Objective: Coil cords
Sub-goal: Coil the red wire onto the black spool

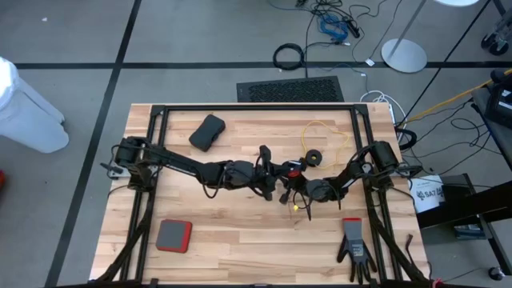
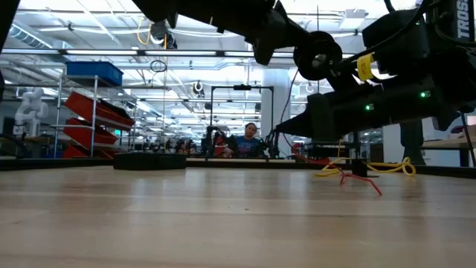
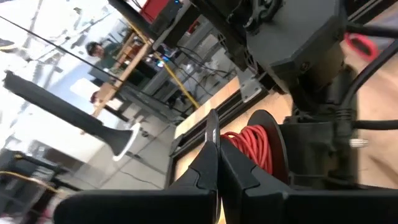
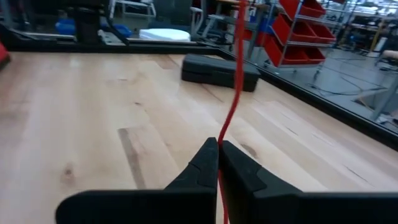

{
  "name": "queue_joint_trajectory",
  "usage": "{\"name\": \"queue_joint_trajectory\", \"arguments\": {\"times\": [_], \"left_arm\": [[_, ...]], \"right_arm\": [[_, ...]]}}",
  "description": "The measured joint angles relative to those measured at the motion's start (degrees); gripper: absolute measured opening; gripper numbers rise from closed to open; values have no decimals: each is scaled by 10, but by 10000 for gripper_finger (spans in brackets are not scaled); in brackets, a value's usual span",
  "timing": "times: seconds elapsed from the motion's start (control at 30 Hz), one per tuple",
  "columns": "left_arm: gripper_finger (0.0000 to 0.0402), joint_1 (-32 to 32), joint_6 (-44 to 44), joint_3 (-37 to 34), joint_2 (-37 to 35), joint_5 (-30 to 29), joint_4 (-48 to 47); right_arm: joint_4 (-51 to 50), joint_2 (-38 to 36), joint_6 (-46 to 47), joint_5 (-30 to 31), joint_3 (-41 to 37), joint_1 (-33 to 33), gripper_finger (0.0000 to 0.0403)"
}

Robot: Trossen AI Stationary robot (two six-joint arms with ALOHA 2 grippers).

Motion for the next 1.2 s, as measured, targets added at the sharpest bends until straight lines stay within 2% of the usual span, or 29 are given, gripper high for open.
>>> {"name": "queue_joint_trajectory", "arguments": {"times": [0.27,0.4,0.53,0.67,0.93,1.1,1.2], "left_arm": [[1,31,-91,0,-50,96,-114],[1,50,-105,0,-68,154,-210],[1,67,-106,-1,-76,220,-308],[1,77,-92,-1,-77,206,-365],[1,76,-42,-1,-77,117,-349],[1,76,-42,-1,-77,113,-323],[1,76,-27,-1,-77,113,-321]], "right_arm": [[19,0,-2,36,-14,5,0],[20,0,-2,63,-16,8,0],[19,-7,-2,64,-15,7,0],[4,-31,-2,59,-15,8,0],[-135,-95,47,58,-15,7,0],[-216,-124,87,60,-15,7,0],[-225,-134,88,61,-15,11,0]]}}
